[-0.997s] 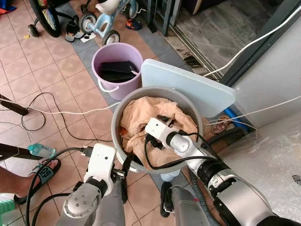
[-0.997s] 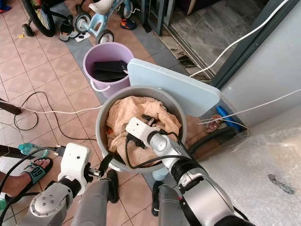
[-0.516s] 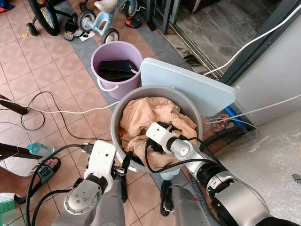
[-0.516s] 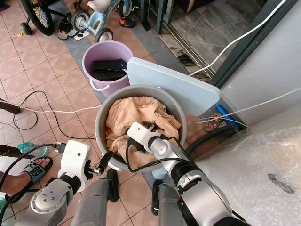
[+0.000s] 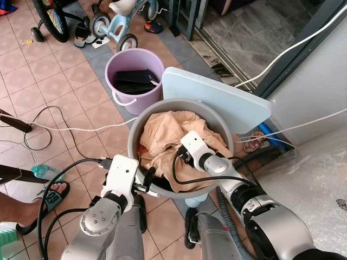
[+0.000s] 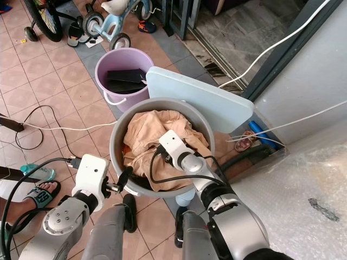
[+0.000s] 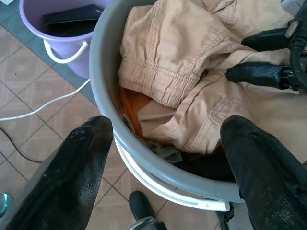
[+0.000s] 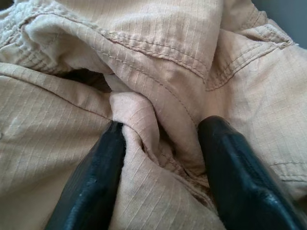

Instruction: Clothes washing

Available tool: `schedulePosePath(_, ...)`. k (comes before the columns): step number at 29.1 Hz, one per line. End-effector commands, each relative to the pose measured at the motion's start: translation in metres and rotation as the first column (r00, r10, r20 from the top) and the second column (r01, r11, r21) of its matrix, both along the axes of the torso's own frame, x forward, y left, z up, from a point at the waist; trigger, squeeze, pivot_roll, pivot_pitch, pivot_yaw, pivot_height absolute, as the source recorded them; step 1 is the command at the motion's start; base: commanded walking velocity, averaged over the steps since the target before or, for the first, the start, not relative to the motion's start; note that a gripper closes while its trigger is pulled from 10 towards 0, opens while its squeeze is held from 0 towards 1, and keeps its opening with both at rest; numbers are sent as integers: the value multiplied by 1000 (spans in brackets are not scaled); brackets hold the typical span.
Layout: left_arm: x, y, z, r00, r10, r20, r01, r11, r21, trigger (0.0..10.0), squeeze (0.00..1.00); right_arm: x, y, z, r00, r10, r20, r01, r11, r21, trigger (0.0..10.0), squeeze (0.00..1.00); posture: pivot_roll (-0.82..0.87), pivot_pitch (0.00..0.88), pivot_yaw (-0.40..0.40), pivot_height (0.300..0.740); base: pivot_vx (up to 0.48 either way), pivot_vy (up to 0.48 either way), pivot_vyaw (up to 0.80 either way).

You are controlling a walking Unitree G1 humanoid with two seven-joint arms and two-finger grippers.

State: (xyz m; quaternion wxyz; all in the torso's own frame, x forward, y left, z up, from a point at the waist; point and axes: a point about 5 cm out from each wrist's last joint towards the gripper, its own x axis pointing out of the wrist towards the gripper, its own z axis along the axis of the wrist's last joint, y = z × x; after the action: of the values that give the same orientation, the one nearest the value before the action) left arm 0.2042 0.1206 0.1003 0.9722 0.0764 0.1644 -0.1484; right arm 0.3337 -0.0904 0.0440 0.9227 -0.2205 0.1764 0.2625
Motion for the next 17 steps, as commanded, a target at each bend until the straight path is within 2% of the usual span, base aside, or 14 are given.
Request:
schedulePosePath(1,-3,0,-4,1000,4,-13,-4,1000,7,10000,0,-7,-7,-12,998,-28,-62,28,1000,-5,0,0,151,308,-50,740,0,0,0)
schedulePosePath(8,1,2,-3,999,40,15,-40,999,7,10000,0,-3,-6,-7,998,-33,-59,35,999,30,0,0,150,294,-66,740,0,0,0)
schedulePosePath(10,3,2,-2,999,45,22,-45,999,4,10000,0,-1,-5,-3,998,-42,-46,45,997,57,0,0,147,292,-68,740,0,0,0)
schedulePosePath(12,9,7,-2,995,90,48,-92,995,29,10000,0,5,-5,8,1000,-16,8,15,996,88,0,0,126,284,-65,740,0,0,0)
schedulePosePath(14,15,11,-3,990,131,56,-133,990,36,10000,0,9,-9,19,998,38,51,-44,993,108,0,0,101,268,-64,740,0,0,0)
schedulePosePath(15,17,12,-4,989,138,56,-140,990,35,10000,0,11,-12,23,997,48,60,-55,991,120,0,0,101,268,-64,740,0,0,0)
schedulePosePath(16,21,11,-6,990,133,54,-135,990,37,10000,0,14,-22,31,997,45,67,-55,986,156,0,0,72,252,-57,740,0,0,0)
schedulePosePath(17,21,11,-6,990,133,54,-135,990,37,10000,0,14,-22,31,997,45,67,-55,986,156,0,0,72,252,-57,740,0,0,0)
